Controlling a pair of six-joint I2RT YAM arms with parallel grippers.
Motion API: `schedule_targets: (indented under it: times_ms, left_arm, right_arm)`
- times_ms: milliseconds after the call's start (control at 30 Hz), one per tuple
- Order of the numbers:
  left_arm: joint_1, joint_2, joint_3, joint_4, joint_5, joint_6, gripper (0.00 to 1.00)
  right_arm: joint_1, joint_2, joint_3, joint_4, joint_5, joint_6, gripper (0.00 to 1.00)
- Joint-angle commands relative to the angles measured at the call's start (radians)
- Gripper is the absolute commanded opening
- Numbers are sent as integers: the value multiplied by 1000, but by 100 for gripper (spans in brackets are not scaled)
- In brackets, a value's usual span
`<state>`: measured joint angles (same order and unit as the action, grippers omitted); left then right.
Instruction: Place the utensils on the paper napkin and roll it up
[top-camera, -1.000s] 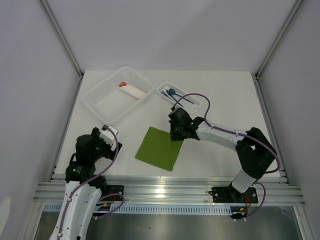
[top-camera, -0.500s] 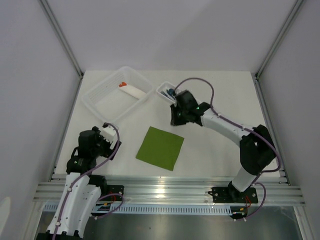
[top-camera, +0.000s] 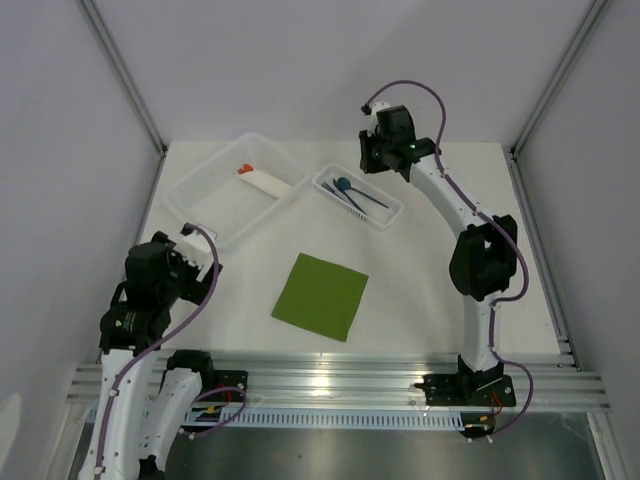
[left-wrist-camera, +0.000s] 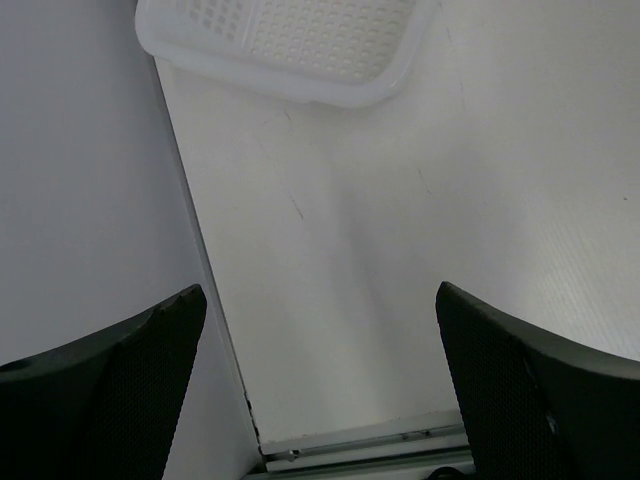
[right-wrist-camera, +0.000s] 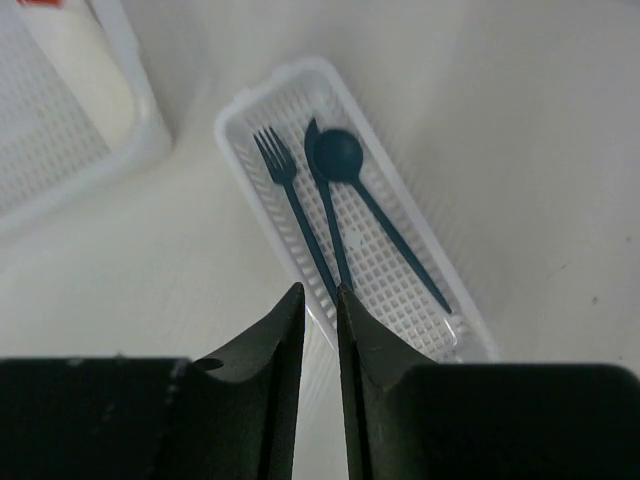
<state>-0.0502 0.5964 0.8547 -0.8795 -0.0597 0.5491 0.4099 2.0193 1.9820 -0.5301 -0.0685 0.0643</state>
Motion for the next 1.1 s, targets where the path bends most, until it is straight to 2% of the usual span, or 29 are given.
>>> schedule_targets:
  times_ms: [0, 133, 233, 333, 467, 633, 767, 867, 933, 967, 1000, 1067]
  left_arm:
    - [-2, -39, -26, -90, 104, -70, 99]
    - [-2, -116, -115, -20, 141, -115, 99]
    - [-2, -109, -131, -4, 150, -164, 100]
    - [-2, -83, -86, -68, 149, -157, 100]
    - [-2, -3, -20, -114, 109, -48, 99]
    - [-2, 66, 84, -130, 107, -17, 100]
    - [-4, 202, 217, -5, 242, -63, 99]
    - [-8, 304, 279, 105, 273, -223, 99]
    - [-14, 383, 331, 91, 332, -271, 99]
    - [-14, 408, 409, 55, 369, -230, 100]
    - [-14, 425, 423, 0, 408, -194, 100]
    - [-16, 430, 391, 10, 393, -115, 99]
  right_arm:
    - [6, 42, 15, -90, -7, -60, 23]
    - [4, 65, -2, -71, -16, -103, 22]
    - [6, 82, -61, -2, -36, -119, 21]
    - [1, 146, -54, 51, -59, -130, 21]
    - [-13, 244, 27, 59, -65, -146, 21]
    - [-37, 292, 75, 76, -122, -129, 20]
    - [-40, 303, 118, 59, -140, -136, 21]
    - [-45, 308, 138, 67, -125, -69, 20]
    - [-39, 318, 143, 56, -158, -31, 20]
    - [-28, 320, 138, 56, -178, -32, 20]
    - [-20, 325, 135, 55, -201, -38, 20]
    - [6, 334, 129, 42, -205, -66, 20]
